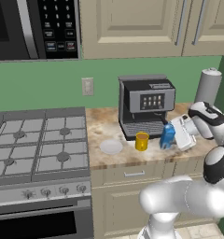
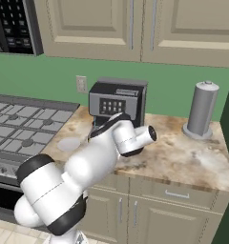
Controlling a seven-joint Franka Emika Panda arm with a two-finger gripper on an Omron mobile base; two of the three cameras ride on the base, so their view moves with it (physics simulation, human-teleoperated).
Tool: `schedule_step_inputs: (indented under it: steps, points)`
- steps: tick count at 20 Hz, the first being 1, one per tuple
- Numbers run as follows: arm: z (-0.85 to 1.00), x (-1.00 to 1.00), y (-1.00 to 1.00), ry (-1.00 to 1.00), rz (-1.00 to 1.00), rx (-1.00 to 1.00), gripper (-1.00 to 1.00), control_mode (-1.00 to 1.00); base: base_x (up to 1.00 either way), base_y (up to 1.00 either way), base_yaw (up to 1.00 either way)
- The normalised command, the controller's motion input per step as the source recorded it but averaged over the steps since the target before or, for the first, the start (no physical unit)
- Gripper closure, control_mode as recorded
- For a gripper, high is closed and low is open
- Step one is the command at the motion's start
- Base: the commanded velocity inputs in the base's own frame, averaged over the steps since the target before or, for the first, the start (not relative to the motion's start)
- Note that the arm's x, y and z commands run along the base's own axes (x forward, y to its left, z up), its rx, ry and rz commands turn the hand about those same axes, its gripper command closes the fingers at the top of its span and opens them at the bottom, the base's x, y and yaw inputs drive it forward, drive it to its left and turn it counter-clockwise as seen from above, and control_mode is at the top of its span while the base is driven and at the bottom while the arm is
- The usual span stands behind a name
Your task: Take a sugar cube from the saucer and place it inside the coffee. Then, grab milk from the fridge and place it next to the coffee on the counter to sweeten the coffee.
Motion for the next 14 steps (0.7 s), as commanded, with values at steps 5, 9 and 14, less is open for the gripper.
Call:
schedule_step_inputs:
  steps: [5,9,14]
  points:
    - [-0.17,0.38,0.0,0.0,0.0,0.0,1.0,-1.0,0.0,0.0,0.0]
    - [-0.11,0.19,0.0,0.0,0.0,0.0,1.0,-1.0,0.0,0.0,0.0]
    - [-0.2,0.13,0.0,0.0,0.0,0.0,1.0,-1.0,0.0,0.0,0.0]
